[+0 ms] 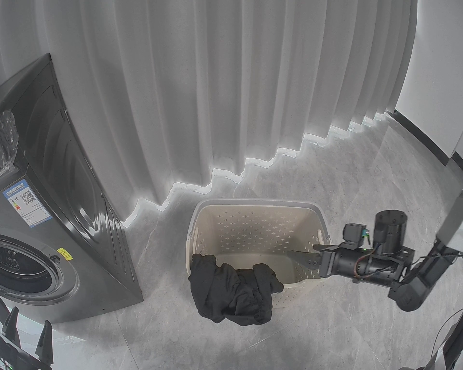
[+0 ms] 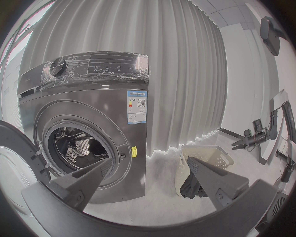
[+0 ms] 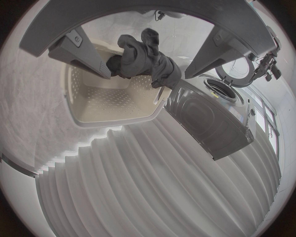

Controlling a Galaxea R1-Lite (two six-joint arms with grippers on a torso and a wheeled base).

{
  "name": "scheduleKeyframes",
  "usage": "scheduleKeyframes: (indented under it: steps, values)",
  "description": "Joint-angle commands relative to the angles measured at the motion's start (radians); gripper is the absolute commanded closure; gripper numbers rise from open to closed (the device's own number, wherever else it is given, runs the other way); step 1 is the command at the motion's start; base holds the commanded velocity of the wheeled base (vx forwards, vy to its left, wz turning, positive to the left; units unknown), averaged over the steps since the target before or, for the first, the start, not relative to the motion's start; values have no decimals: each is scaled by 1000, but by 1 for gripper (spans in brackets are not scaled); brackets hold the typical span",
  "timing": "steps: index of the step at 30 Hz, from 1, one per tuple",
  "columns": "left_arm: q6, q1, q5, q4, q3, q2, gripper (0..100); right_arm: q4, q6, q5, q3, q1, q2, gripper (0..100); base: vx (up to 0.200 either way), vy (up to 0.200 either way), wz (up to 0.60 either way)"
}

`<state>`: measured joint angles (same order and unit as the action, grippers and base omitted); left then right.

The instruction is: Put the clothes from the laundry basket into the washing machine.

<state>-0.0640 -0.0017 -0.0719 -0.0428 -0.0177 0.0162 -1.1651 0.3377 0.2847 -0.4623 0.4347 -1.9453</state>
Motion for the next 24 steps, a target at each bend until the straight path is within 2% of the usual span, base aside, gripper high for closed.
scheduleKeyframes:
  steps: [1,3,5,11,18,24]
  values:
    - [-3,0,0,0,16,-10,0,-36,50,-91,-145,82,-228,0,0,0,0]
    - [-2,0,0,0,16,-10,0,-39,60,-121,-182,95,-256,0,0,0,0]
    - [0,0,0,0,16,-10,0,-44,60,-127,-208,96,-280,0,0,0,0]
    - [1,0,0,0,16,-10,0,-48,58,-125,-223,105,-342,0,0,0,0]
    - [-2,0,0,0,16,-10,0,-71,57,-122,-234,150,-422,0,0,0,0]
    - [-3,0,0,0,16,-10,0,-71,57,-122,-228,151,-443,0,0,0,0]
